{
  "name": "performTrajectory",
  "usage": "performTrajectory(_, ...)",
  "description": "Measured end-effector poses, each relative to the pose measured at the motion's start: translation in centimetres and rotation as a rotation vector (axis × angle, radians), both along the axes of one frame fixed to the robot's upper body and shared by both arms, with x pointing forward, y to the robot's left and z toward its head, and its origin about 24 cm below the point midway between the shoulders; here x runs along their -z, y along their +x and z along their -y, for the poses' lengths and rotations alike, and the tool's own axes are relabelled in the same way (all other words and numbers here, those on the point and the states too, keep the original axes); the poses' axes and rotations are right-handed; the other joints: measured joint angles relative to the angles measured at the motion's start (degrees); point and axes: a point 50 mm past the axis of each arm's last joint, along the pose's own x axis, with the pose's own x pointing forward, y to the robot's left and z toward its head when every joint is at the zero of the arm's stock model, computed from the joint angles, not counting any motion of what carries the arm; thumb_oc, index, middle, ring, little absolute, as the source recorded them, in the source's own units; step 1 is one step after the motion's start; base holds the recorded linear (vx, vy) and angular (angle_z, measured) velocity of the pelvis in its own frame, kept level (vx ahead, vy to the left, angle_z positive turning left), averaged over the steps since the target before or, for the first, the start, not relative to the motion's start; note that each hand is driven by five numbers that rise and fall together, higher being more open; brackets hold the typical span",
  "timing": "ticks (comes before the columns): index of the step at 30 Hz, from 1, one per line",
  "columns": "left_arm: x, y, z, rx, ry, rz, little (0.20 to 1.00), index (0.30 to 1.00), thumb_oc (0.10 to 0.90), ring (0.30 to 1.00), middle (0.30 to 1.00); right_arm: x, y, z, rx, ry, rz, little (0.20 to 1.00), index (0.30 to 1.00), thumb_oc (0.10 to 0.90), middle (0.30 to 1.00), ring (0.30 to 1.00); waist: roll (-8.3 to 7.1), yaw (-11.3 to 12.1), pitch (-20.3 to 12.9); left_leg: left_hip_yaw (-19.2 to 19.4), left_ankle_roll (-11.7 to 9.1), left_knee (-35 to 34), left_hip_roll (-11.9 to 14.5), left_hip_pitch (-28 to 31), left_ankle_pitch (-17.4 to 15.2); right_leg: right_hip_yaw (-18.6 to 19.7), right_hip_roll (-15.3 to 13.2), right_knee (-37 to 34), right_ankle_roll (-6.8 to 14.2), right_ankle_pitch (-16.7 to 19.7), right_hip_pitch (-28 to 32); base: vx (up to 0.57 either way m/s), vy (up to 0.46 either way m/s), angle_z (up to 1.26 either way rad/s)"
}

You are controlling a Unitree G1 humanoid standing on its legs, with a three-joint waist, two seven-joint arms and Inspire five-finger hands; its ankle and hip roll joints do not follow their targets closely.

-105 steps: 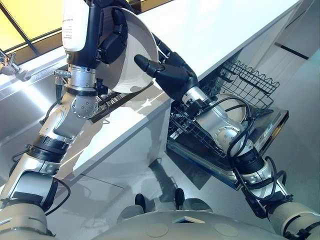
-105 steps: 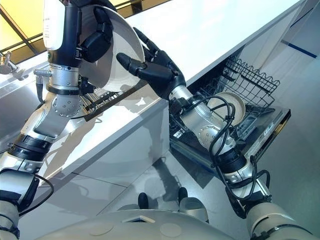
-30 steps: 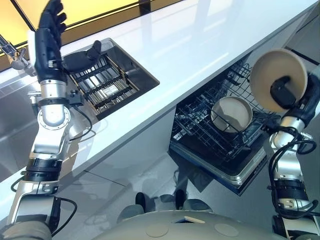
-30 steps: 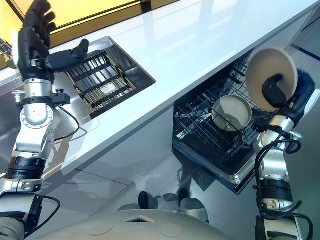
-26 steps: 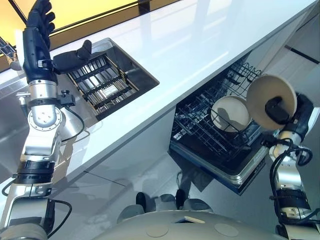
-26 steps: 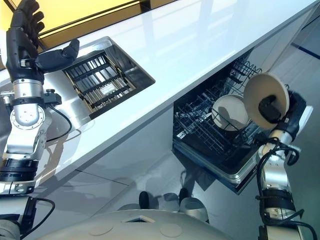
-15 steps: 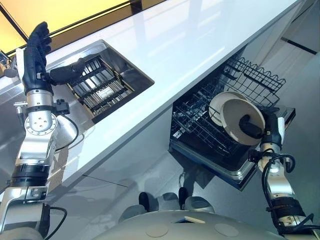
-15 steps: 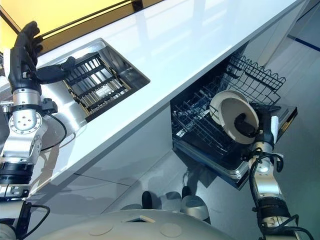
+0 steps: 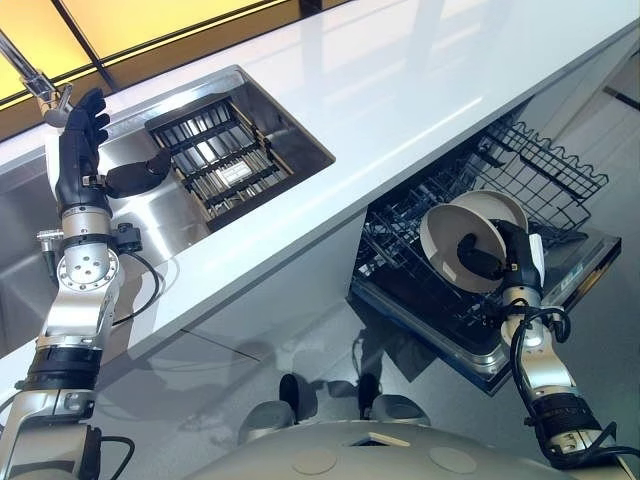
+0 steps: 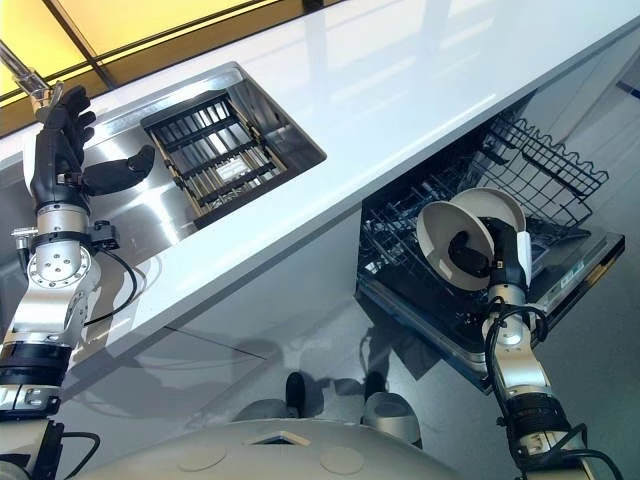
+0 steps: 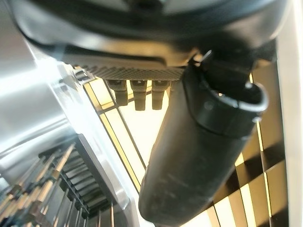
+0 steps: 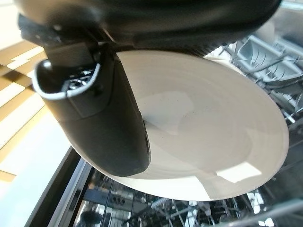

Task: Pick up plates and place into dishwasher.

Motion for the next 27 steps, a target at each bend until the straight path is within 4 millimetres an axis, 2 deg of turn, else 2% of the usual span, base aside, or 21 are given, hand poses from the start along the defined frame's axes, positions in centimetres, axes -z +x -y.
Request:
performTrajectory(6, 0.3, 0.0, 0.2, 0.006, -0.009, -0.005, 0.9, 0.9, 0.8, 0.9, 0.9, 1.1, 1.0, -0.5, 0.0, -0.036, -0.089, 0.2, 0.3, 0.1, 0.3, 0.3, 0.04, 0.24, 0.02, -1.64, 0.12, 0.02, -0.3, -0.57, 0.43, -0.32, -0.2, 0.0, 0.13, -0.15, 0.39, 0.04, 0.004, 0.17)
performTrajectory(15, 0.8, 0.4, 1.1, 0.04, -0.017, -0.026, 0.9, 0.9, 0.8, 0.9, 0.9, 1.2, 3.1, -1.4, 0.062, -0.067, -0.099, 0.2, 0.3, 0.1, 0.3, 0.3, 0.61, 2.84, 1.19, -3.35, -0.34, 0.02, -0.27, -0.74, 0.92, -1.8, -0.01, -0.01, 0.12, -0.68, 1.51, 0.04, 0.01, 0.12)
performTrajectory(16, 1.0, 0.4, 1.3, 0.05, -0.015, -0.032, 0.9, 0.9, 0.8, 0.9, 0.9, 1.1, 3.4, -1.5, 0.074, -0.064, -0.095, 0.431, 0.498, 0.331, 0.498, 0.498, 0.75, 2.94, 1.47, -3.66, -0.13, 0.03, -0.33, -0.69, 1.14, -1.75, -0.03, -0.01, 0.07, -0.72, 1.75, 0.03, 0.011, 0.16)
performTrajectory(17, 1.1, 0.5, 1.5, 0.056, -0.015, -0.038, 0.9, 0.9, 0.8, 0.9, 0.9, 0.9, 3.7, -1.6, 0.082, -0.069, -0.087, 0.9, 0.9, 0.8, 0.9, 0.9, 0.89, 3.08, 1.7, -3.83, -0.13, 0.02, -0.37, -0.73, 1.22, -1.79, -0.04, 0.0, -0.03, -0.79, 1.85, 0.03, 0.009, 0.18)
performTrajectory(21, 1.3, 0.6, 1.6, 0.072, -0.017, -0.054, 0.9, 0.9, 0.8, 0.9, 0.9, 0.1, 4.8, -2.2, 0.101, -0.028, -0.045, 0.9, 0.9, 0.8, 0.9, 0.9, 1.37, 3.4, 2.2, -4.53, -0.17, 0.23, -0.42, -0.88, 1.61, -1.76, 0.03, 0.0, -0.26, -0.64, 1.89, 0.01, 0.01, 0.1)
performTrajectory(27, 1.5, 0.7, 1.9, 0.084, -0.018, -0.071, 0.9, 0.9, 0.8, 0.9, 0.9, -1.1, 5.7, -4.7, 0.101, 0.056, 0.064, 0.9, 0.9, 0.8, 0.9, 0.9, 1.79, 4.0, 2.64, -4.63, -0.49, 0.03, -0.42, -0.94, 1.51, -1.72, 0.06, 0.0, 0.01, -0.83, 1.91, 0.0, 0.0, 0.0)
